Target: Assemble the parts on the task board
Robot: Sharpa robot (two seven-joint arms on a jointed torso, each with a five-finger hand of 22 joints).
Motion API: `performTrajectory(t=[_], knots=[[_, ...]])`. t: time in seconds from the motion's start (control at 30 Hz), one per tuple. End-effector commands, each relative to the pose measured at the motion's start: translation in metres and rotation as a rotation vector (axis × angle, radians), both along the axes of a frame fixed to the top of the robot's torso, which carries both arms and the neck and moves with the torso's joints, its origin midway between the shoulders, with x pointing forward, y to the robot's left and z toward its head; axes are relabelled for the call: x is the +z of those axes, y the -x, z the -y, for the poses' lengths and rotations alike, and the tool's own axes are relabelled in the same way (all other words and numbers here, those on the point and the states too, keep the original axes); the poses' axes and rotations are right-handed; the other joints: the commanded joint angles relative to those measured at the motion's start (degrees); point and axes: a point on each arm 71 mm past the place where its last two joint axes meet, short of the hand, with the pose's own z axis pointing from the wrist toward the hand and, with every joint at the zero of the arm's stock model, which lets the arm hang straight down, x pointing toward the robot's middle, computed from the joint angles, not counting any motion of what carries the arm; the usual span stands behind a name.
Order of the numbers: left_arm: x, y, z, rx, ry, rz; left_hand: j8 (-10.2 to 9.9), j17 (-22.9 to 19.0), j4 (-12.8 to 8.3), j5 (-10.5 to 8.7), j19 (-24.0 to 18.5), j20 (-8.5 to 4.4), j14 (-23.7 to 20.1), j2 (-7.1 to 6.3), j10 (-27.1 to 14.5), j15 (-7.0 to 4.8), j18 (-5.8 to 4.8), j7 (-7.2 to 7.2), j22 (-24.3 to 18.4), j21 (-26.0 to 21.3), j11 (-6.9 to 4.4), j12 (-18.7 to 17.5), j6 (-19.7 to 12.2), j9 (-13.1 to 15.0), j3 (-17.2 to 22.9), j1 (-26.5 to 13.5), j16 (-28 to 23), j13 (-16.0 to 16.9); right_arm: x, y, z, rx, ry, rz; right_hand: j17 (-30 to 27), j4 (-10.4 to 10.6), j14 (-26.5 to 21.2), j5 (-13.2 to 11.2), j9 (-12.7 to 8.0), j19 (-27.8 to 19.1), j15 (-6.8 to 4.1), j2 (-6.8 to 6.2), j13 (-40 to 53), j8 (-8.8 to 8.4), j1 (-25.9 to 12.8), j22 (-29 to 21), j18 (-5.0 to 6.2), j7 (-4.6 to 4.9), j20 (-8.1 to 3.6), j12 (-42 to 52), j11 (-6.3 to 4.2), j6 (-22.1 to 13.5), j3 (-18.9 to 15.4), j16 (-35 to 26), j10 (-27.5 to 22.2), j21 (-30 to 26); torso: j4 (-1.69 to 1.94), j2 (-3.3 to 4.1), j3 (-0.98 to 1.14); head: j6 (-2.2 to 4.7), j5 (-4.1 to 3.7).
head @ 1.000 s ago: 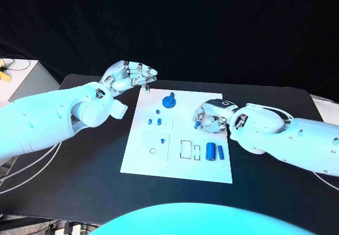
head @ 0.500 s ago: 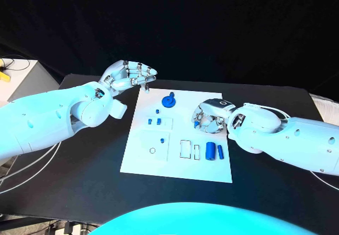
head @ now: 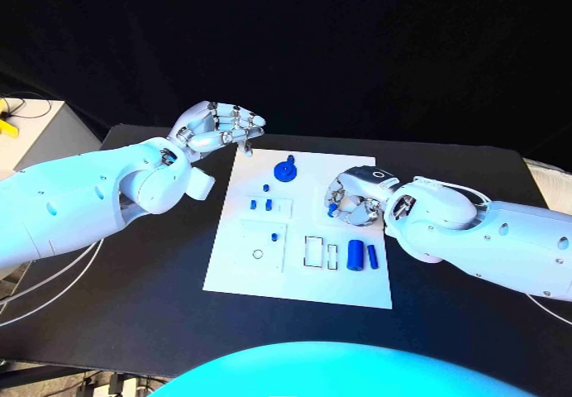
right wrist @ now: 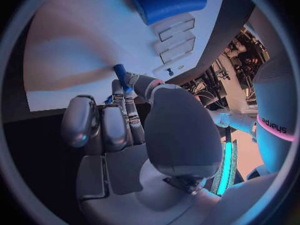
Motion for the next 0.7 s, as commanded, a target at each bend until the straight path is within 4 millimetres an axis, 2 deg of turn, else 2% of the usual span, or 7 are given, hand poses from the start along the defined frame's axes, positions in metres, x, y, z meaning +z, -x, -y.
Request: performTrajectory(t=[0.03, 0.23, 0.4, 0.57, 0.7], knots=[[0.001, 0.001, 0.001, -0.013, 0.006, 0.001, 0.19, -0.07, -0.19, 0.15, -0.17, 0.02, -0.21, 0.33, -0.01, -0.09, 0.83, 0.13, 0.09, 0.08, 0.19, -0.15, -0.25, -0.05, -0.11, 0.22, -0.30, -0.05, 0.009, 0.004, 0.000, -0.006, -0.068, 0.046, 0.05, -0.03, 0.24, -0.07, 1.61, 0.42, -0.17, 1.80, 0.68, 0.40, 1.00, 0.17, -0.74, -0.11, -0.05, 0.17, -2.27, 0.29, 0.39, 0.21, 2.60, 0.27, -0.03, -0.03, -0.04, 0.01, 0.14], [0.001, 0.000, -0.001, -0.010, 0.005, 0.002, 0.23, -0.08, -0.17, 0.11, -0.20, 0.03, -0.21, 0.38, 0.01, -0.08, 0.82, 0.13, 0.09, 0.09, 0.20, -0.17, -0.23, -0.07, -0.15, 0.18, -0.31, -0.10, 0.029, 0.008, 0.002, -0.039, -0.233, 0.032, -0.29, -0.18, 0.18, -0.05, 1.75, 0.57, -0.19, 1.75, 0.73, 0.51, 0.84, 0.62, -0.84, -0.14, -0.07, 0.13, -2.30, 0.29, 0.59, 0.07, 2.73, 0.77, 0.00, -0.01, -0.07, -0.07, 0.46], [0.001, 0.001, 0.000, -0.011, 0.005, 0.001, 0.23, -0.08, -0.17, 0.11, -0.20, 0.03, -0.21, 0.38, 0.01, -0.08, 0.82, 0.13, 0.09, 0.09, 0.20, -0.17, -0.23, -0.07, -0.15, 0.18, -0.31, -0.10, 0.037, 0.013, -0.004, -0.028, -0.315, 0.009, -0.34, -0.42, 0.16, 0.02, 1.89, 0.55, -0.21, 1.78, 0.76, 0.58, 0.76, 0.64, -0.83, -0.12, -0.10, 0.02, -2.30, 0.20, 0.89, 0.05, 2.76, 0.76, 0.03, 0.01, -0.04, -0.07, 0.70], [0.001, 0.000, 0.000, -0.013, 0.006, 0.000, 0.23, -0.08, -0.17, 0.11, -0.20, 0.03, -0.21, 0.38, 0.01, -0.08, 0.82, 0.13, 0.09, 0.09, 0.20, -0.17, -0.23, -0.07, -0.15, 0.18, -0.31, -0.10, 0.040, 0.019, -0.024, 0.020, -0.343, -0.023, -0.44, -0.57, 0.14, -0.06, 1.97, 0.52, -0.21, 1.80, 0.78, 0.62, 0.73, 0.63, -0.82, -0.10, -0.11, -0.05, -2.29, 0.15, 1.04, 0.00, 2.77, 0.72, -0.01, 0.06, 0.03, 0.09, 1.14], [0.000, 0.000, 0.002, -0.016, 0.009, 0.000, 0.25, -0.08, -0.15, 0.09, -0.22, 0.04, -0.21, 0.37, 0.00, -0.07, 0.82, 0.16, 0.10, 0.09, 0.22, -0.19, -0.25, -0.09, -0.21, 0.13, -0.32, -0.13, 0.037, 0.025, -0.050, 0.083, -0.341, -0.044, -0.53, -0.67, 0.12, -0.17, 2.03, 0.50, -0.20, 1.83, 0.80, 0.66, 0.67, 0.63, -0.81, -0.08, -0.12, -0.10, -2.28, 0.11, 1.13, -0.03, 2.79, 0.70, -0.10, 0.02, -0.07, -0.09, 1.57]])
